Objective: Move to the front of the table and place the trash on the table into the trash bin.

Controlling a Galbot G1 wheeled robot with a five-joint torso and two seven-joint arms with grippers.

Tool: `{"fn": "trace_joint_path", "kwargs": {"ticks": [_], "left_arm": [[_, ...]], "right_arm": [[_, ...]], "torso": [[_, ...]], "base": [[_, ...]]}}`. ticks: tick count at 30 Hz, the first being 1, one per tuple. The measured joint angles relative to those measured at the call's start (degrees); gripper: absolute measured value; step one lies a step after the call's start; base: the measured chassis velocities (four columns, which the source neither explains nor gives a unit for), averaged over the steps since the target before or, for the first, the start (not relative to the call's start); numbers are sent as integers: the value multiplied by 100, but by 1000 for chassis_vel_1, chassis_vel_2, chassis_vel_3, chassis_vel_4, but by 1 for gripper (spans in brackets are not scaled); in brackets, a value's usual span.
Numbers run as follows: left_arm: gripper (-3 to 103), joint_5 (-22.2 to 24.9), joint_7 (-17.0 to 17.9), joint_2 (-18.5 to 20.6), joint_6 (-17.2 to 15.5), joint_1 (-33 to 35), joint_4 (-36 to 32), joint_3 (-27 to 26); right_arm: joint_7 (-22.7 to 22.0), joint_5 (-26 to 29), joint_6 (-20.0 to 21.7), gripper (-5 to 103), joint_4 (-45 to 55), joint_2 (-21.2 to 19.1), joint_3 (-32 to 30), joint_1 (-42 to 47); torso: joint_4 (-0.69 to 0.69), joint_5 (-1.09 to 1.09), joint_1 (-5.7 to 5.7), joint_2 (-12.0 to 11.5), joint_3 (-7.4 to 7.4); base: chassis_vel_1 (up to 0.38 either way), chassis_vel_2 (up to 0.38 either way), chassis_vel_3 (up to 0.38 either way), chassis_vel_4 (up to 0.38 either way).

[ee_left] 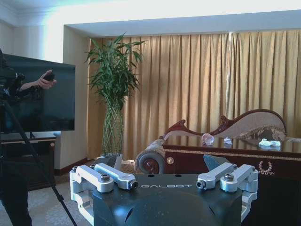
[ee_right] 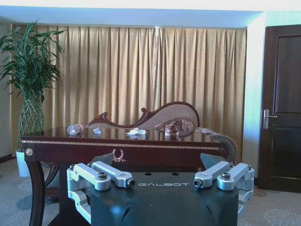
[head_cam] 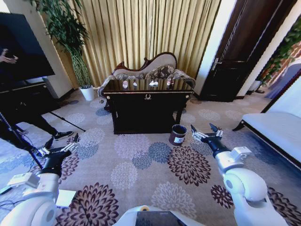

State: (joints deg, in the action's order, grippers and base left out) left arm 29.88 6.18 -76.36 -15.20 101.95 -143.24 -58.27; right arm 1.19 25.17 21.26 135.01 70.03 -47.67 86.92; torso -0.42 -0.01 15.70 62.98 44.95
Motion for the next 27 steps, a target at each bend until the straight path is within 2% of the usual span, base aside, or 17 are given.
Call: {"fn": "trace_joint_path", "kwargs": {"ticks": [27], "left_arm": [[100,19,-11,4,-21,65,0,-33]], "right_arm": [[-19,14,-23,100,-78,23,8,-42]], "torso": [[0,0,0,0,0]], "base": [[0,0,0,0]]}}
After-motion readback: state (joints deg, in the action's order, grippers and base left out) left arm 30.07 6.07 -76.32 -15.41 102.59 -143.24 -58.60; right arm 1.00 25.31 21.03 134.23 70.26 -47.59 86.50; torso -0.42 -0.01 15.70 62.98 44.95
